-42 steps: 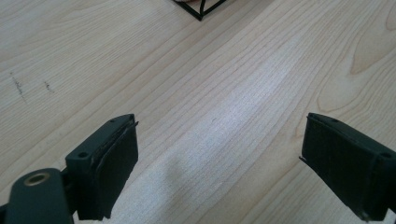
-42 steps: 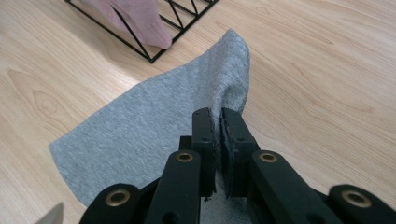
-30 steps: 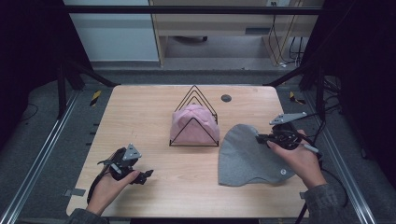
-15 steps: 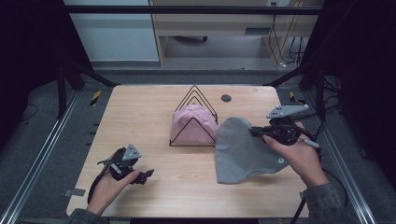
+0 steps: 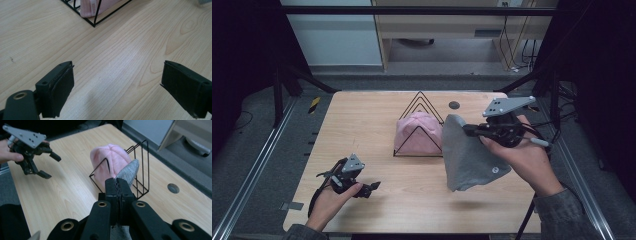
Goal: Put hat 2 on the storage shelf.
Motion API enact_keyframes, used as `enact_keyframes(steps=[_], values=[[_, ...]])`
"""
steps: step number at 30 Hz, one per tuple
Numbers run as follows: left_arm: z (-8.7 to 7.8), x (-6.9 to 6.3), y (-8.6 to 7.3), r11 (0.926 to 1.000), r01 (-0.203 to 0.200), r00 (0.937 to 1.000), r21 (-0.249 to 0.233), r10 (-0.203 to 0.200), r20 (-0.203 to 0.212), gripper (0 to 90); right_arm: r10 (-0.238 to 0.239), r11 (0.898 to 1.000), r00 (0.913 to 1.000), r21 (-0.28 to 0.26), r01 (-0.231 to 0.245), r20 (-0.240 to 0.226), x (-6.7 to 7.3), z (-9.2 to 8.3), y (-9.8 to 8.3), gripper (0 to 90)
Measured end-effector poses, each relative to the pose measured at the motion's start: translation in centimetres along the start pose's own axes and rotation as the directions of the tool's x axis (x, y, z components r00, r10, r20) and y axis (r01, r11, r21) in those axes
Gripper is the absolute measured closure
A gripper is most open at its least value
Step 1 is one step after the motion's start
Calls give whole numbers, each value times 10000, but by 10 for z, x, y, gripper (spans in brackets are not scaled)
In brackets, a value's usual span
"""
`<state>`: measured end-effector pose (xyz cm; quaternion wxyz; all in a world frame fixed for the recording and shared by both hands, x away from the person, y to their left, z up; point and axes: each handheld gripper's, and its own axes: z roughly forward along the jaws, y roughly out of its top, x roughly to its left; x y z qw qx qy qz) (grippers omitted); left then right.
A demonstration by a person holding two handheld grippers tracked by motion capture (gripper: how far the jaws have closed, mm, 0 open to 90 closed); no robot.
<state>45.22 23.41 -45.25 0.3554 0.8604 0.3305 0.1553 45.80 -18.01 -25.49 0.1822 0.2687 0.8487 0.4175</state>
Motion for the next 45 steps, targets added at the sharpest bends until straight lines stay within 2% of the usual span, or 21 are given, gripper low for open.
enact_keyframes(steps=[3, 6, 10, 15, 17, 22, 25, 31, 36, 42, 45], values=[[1, 0, -1, 10000, 44, 10000, -4, -44, -4, 104, 40, 10000, 9999, 87, -39, -139, 3, 7, 1, 896], [1, -1, 0, 10000, -21, 10000, 21, 21, 86, 104, 54, 9999, 9997, -87, -56, -231, 3, 8, 3, 896], [1, -4, 1, 9999, -79, 9998, -85, 81, 187, 104, 108, 9988, 9993, -469, -126, -369, 3, -2, 11, 896], [0, -6, 6, 9987, 173, 9975, -482, -139, 698, 109, 62, 9966, 9989, -814, -100, -459, 2, -17, 25, 897], [-3, -8, 11, 9967, 203, 9958, -789, -131, 904, 113, -14, 9958, 9987, -918, -33, -505, 3, -22, 31, 897], [-8, -11, 27, 9930, 297, 9907, -1140, -141, 1350, 123, -348, 9943, 9975, -1024, 284, -613, 8, -26, 46, 896], [-11, -16, 38, 9911, 208, 9869, -1311, 7, 1615, 130, -496, 9930, 9961, -1107, 413, -732, 14, -25, 55, 897], [-11, -24, 63, 9895, -263, 9820, -1424, 522, 1815, 139, -801, 9909, 9917, -1157, 683, -1007, 25, -18, 69, 896], [-10, -25, 79, 9877, -628, 9769, -1431, 901, 1938, 146, -983, 9899, 9871, -1141, 840, -1264, 34, -10, 75, 896], [-13, -21, 95, 9832, -606, 9752, -1721, 951, 2000, 174, -1207, 9890, 9807, -1035, 1055, -1536, 43, 3, 79, 896], [-14, -17, 101, 9818, -586, 9719, -1808, 975, 2141, 180, -1297, 9890, 9782, -923, 1158, -1620, 48, 7, 79, 896]])
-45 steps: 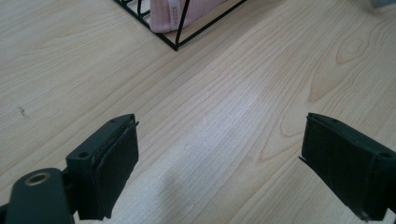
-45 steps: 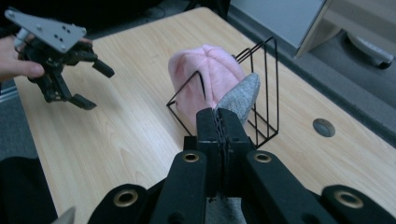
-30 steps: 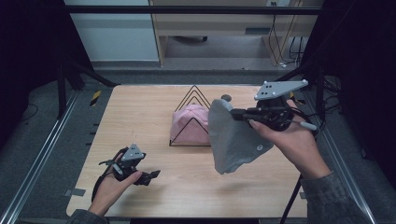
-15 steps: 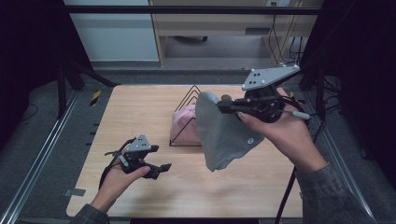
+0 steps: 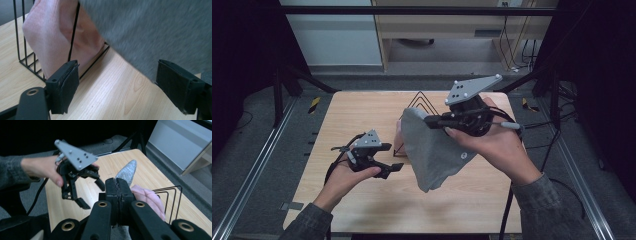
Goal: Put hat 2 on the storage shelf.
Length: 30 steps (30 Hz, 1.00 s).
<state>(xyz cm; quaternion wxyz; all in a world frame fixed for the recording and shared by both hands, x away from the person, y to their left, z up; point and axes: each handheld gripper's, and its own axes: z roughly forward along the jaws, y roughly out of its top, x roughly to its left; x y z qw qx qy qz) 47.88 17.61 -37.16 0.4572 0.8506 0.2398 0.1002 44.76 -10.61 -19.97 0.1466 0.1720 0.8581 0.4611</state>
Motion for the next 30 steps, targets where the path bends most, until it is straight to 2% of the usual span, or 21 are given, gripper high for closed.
enact_keyframes(steps=[6, 8, 15, 19, 25, 27, 30], values=[[-4, 6, 9, 9998, -13, 10000, -188, 12, -21, 181, -188, 9997, 9996, 131, 190, -203, 6, 10, 1, 896], [-6, 6, 12, 9996, -22, 10000, -296, 24, 90, 180, -190, 9997, 9996, 142, 193, -210, 8, 12, 1, 896], [-10, 11, 20, 9995, -238, 9996, -228, 242, 156, 167, -273, 9994, 9990, 205, 280, -351, 12, 19, 3, 896], [-10, 16, 24, 9993, -330, 9988, -187, 337, 366, 158, -300, 9991, 9987, 295, 312, -406, 13, 23, 2, 896], [-6, 24, 27, 9996, -196, 9968, -209, 212, 774, 157, -211, 9993, 9987, 288, 224, -457, 12, 27, 0, 896], [-4, 25, 29, 9994, -324, 9960, -137, 335, 833, 157, -216, 9992, 9987, 328, 231, -454, 12, 28, -1, 896], [-2, 25, 31, 9994, -220, 9918, -251, 250, 1252, 200, -201, 9993, 9987, 306, 215, -470, 12, 28, -2, 896]])
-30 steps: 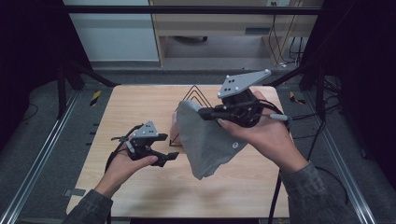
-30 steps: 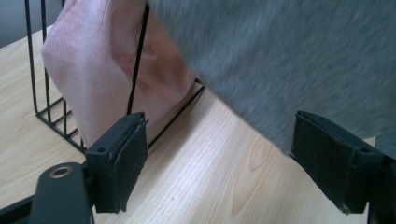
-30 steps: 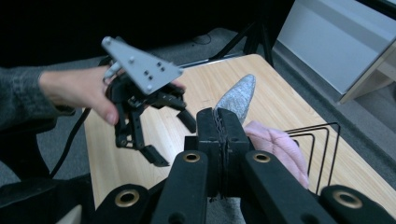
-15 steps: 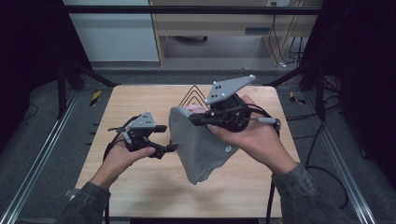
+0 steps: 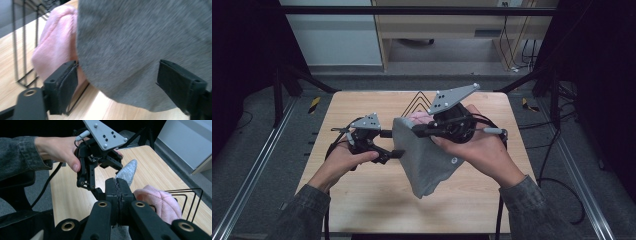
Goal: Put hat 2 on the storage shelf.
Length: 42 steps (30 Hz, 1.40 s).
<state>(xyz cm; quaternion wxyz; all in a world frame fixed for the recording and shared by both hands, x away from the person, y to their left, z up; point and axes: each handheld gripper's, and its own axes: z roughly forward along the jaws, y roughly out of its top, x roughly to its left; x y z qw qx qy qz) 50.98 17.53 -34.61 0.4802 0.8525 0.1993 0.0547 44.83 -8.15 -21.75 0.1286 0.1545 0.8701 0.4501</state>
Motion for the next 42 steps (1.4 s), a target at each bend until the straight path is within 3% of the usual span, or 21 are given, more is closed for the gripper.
enact_keyframes(steps=[1, 2, 6, 10, 19, 32, 38, 42], values=[[1, -1, 1, 10000, -88, 9998, 25, 88, -161, 233, 30, 10000, 10000, 16, -30, 34, 0, 0, 0, 896], [1, -1, 1, 9999, -135, 9998, 81, 136, -160, 360, 36, 10000, 10000, -5, -36, 31, 0, -1, -1, 896], [5, -4, 3, 9988, -268, 9995, 409, 276, -182, 666, 123, 9999, 9999, -27, -123, 102, -4, -3, -6, 896], [4, -6, 5, 9996, -124, 9996, 257, 131, -266, 864, 315, 9995, 9992, -38, -314, 237, -9, -7, -13, 896], [-2, -12, 13, 9991, -345, 9990, 247, 351, -261, 881, 648, 9979, 9969, -41, -647, 443, -18, -13, -22, 896], [-17, -15, 25, 9986, -495, 9971, 198, 506, -574, 884, 821, 9966, 9950, -91, -817, 570, -24, -15, -29, 895], [-31, -14, 38, 9982, -551, 9939, 234, 571, -944, 885, 1027, 9946, 9915, -224, -1012, 795, -30, -20, -33, 895], [-46, -13, 57, 9967, -756, 9884, 297, 788, -1299, 886, 1229, 9916, 9868, -524, -1179, 1055, -38, -26, -34, 895]])
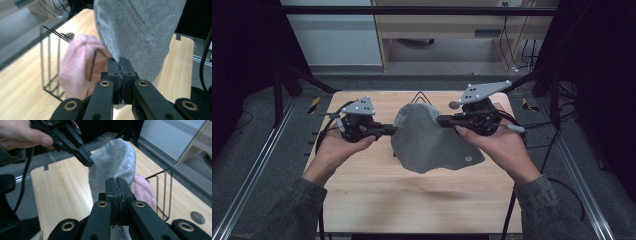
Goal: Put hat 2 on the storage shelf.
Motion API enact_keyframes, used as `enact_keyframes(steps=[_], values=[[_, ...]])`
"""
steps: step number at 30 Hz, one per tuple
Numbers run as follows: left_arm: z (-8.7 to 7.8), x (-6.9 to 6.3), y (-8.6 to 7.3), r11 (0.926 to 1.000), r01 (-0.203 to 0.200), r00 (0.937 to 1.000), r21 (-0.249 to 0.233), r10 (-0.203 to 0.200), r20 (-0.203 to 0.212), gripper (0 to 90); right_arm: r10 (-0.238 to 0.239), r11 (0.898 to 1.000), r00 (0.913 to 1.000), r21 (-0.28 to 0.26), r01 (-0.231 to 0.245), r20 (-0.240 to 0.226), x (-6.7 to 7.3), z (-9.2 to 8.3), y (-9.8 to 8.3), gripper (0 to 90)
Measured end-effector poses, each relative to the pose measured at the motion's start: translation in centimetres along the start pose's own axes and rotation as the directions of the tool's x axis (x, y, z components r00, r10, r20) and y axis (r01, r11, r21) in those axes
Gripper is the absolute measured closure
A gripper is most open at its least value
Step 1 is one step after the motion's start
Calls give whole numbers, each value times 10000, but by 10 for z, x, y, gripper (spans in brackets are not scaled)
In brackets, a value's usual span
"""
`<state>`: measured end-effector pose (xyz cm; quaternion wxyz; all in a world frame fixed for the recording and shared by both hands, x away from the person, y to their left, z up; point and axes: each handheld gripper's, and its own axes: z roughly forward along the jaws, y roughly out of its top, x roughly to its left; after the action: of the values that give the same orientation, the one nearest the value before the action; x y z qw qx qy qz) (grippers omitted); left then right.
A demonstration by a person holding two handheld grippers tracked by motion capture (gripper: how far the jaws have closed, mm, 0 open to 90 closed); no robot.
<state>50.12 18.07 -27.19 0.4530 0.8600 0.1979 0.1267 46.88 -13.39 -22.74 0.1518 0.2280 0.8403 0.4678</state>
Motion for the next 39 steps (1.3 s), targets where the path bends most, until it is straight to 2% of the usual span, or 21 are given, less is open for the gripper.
enact_keyframes(steps=[5, 11, 14, 16, 23, 30, 36, 39], values=[[-14, 8, 25, 9995, -248, 9988, 183, 255, -408, 886, 137, 9993, 9994, -360, -125, 316, -11, -4, 4, 895], [-24, 19, 52, 9994, -334, 9962, 93, 340, -808, 886, 505, 9957, 9969, -802, -455, 605, -29, -3, 8, 895], [-27, 24, 64, 9988, -438, 9935, 228, 459, -1044, 886, 535, 9948, 9958, -901, -468, 741, -37, -3, 13, 895], [-28, 28, 71, 9990, -363, 9925, 246, 389, -1155, 886, 564, 9940, 9951, -977, -484, 812, -43, -3, 17, 895], [-27, 40, 93, 9990, -437, 9853, 11, 433, -1654, 886, 739, 9881, 9915, -1421, -583, 1069, -62, -2, 28, 895], [-26, 49, 105, 9986, -316, 9796, -433, 223, -1997, 886, 1071, 9794, 9868, -1840, -836, 1212, -78, 2, 31, 895], [-24, 56, 109, 9977, -258, 9741, -626, 110, -2259, 886, 1132, 9719, 9834, -2213, -800, 1416, -86, 2, 36, 895], [-22, 59, 110, 9973, -324, 9689, -655, 153, -2471, 886, 1076, 9712, 9812, -2281, -693, 1601, -89, 4, 39, 895]])
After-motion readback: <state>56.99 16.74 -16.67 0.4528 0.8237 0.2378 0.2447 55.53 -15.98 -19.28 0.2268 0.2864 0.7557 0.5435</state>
